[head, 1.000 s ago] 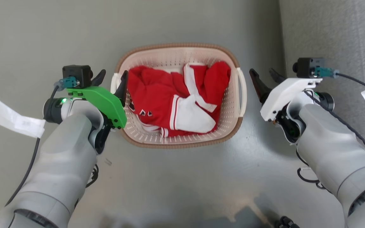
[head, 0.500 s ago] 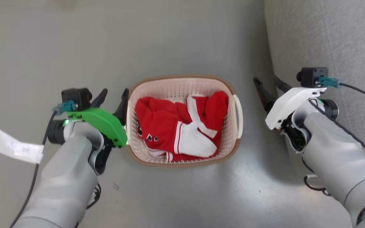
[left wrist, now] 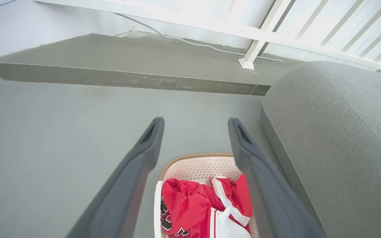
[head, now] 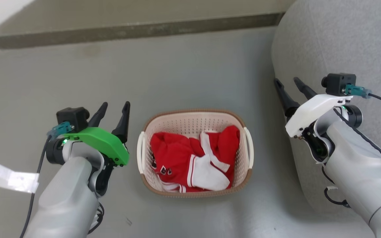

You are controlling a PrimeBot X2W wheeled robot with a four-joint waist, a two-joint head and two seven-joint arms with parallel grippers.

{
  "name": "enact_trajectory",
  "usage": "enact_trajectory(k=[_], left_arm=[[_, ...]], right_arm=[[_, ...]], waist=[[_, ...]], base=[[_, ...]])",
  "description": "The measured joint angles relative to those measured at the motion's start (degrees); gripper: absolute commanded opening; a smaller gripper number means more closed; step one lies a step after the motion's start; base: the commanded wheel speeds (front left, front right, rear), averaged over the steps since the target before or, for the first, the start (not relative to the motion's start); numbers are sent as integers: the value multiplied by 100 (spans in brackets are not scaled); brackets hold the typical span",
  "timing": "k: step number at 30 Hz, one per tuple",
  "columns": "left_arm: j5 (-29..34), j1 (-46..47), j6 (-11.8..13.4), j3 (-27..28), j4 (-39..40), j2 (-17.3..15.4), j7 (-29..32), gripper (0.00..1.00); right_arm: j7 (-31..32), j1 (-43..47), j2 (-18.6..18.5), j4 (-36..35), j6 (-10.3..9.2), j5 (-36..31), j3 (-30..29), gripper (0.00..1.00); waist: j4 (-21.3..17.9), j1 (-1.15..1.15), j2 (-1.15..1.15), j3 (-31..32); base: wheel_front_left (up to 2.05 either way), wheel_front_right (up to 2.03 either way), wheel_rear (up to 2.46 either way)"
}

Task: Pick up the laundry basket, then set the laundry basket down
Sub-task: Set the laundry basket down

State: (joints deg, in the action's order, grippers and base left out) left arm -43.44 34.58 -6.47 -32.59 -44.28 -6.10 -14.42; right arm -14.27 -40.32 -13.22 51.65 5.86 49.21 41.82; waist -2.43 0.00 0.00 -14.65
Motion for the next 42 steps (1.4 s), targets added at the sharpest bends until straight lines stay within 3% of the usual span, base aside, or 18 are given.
enact_trajectory(k=[10, 16, 24, 35, 42], left_arm=[[325, -519, 160, 592, 734, -51, 0, 100], [595, -852, 268, 918, 1167, -56, 0, 100], [972, -1277, 354, 1214, 1715, -65, 0, 100], [1391, -1867, 497, 1595, 2430, -29, -1, 100], [1725, -2174, 506, 1626, 2702, 22, -1, 100]], right_arm=[[-7, 369, -107, -917, -256, -554, -495, 100], [-8, 692, -210, -1478, -583, -894, -965, 100], [-8, 1228, -236, -2134, -848, -1489, -1193, 100], [-9, 1888, -222, -2808, -1053, -1805, -1653, 100], [-9, 2257, -191, -3056, -1058, -1930, -1866, 100]], waist=[[29, 0, 0, 530], [39, 0, 0, 744], [60, 0, 0, 969], [43, 0, 0, 1121], [31, 0, 0, 1121]], base=[[0, 0, 0], [0, 0, 0], [0, 0, 0], [0, 0, 0], [0, 0, 0]])
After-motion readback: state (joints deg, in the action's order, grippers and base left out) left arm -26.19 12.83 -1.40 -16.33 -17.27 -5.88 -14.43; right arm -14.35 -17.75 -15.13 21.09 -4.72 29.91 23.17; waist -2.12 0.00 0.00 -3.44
